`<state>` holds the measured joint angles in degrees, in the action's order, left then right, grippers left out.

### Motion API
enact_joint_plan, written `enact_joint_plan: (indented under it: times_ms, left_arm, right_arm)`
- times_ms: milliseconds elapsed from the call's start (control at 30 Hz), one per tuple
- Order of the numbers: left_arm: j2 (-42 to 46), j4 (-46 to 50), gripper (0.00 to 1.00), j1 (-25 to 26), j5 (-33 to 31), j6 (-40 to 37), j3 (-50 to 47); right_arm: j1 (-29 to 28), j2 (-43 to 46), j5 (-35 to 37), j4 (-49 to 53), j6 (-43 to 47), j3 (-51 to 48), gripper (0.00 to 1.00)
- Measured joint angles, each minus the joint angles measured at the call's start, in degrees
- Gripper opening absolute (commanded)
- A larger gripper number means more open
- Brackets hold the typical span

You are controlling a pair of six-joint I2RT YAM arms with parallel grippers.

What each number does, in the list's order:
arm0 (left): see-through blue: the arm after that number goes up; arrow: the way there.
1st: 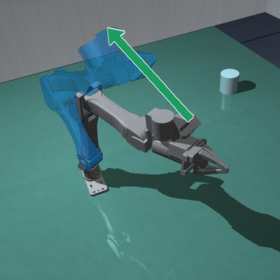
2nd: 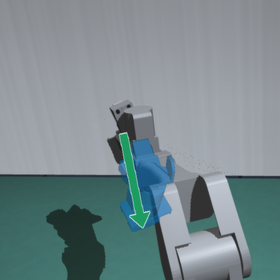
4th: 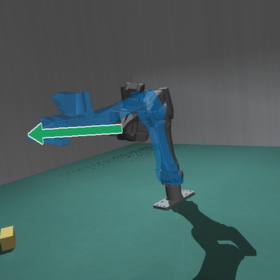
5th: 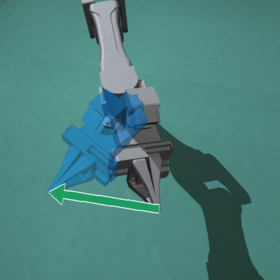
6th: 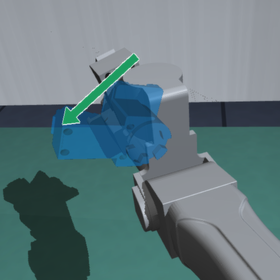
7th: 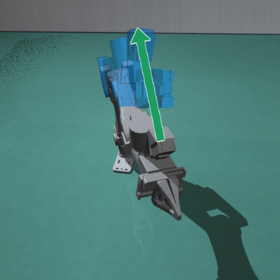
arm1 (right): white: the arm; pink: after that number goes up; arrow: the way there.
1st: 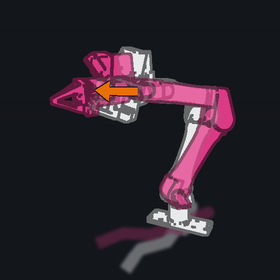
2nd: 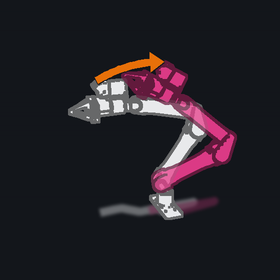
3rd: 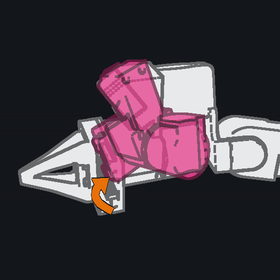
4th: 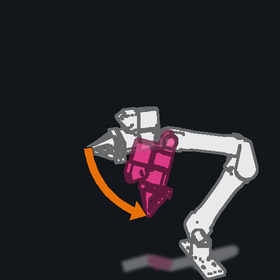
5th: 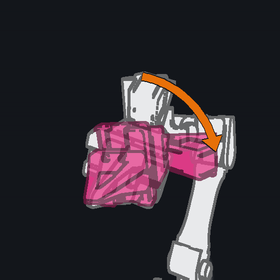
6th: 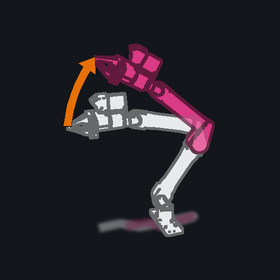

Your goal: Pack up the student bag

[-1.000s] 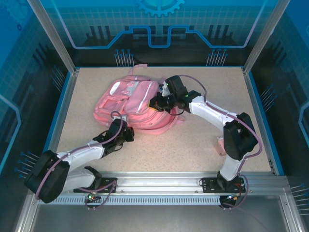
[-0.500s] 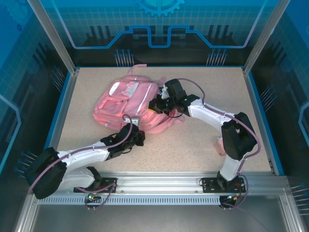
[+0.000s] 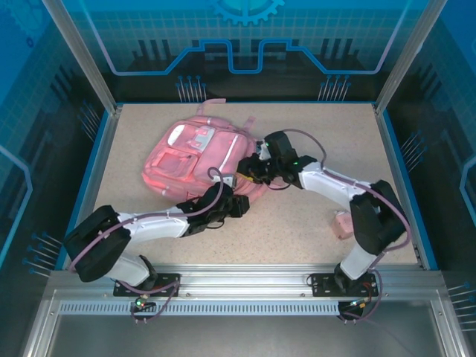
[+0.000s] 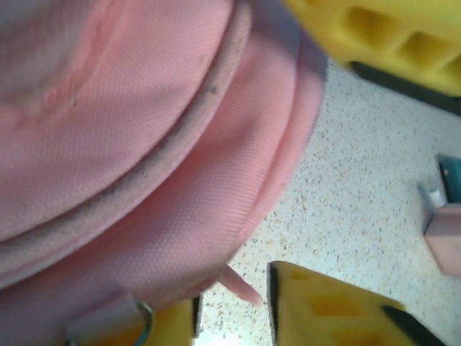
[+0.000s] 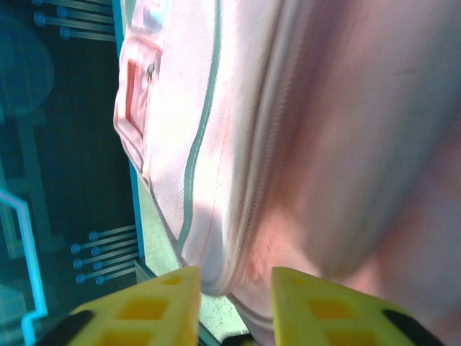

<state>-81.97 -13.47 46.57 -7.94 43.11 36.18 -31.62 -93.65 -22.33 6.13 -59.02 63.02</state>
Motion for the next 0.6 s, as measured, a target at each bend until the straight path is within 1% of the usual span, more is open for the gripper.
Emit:
enact_joint_plan:
  times_ms: [100,133,233,333,467,600]
  left_arm:
    - [3.8,2.0,0.62,-2.3,3.2,2.3,-0.5]
    - [5.3,3.1,0.66,-3.4,4.7,2.9,-0.6]
    - [9.7,8.1,0.72,-6.9,7.9,4.1,-0.7]
    - [14.4,14.7,0.77,-10.3,9.0,4.9,-0.7]
    - [20.0,22.5,0.81,-14.4,8.9,5.7,-0.6]
    - [23.5,27.3,0.83,-16.2,8.5,7.7,-0.6]
  right_arm:
    - [2.7,5.6,3.4,3.6,4.0,-2.4,0.53]
    - [3.2,7.1,5.0,5.0,5.6,-3.0,0.54]
    - [3.3,11.1,9.7,9.6,11.9,-4.4,0.59]
    - [1.9,14.0,13.4,13.5,18.6,-6.0,0.61]
    - [-2.7,14.5,17.6,17.7,25.9,-6.4,0.61]
    - [-10.8,12.6,22.1,18.1,29.2,-6.4,0.59]
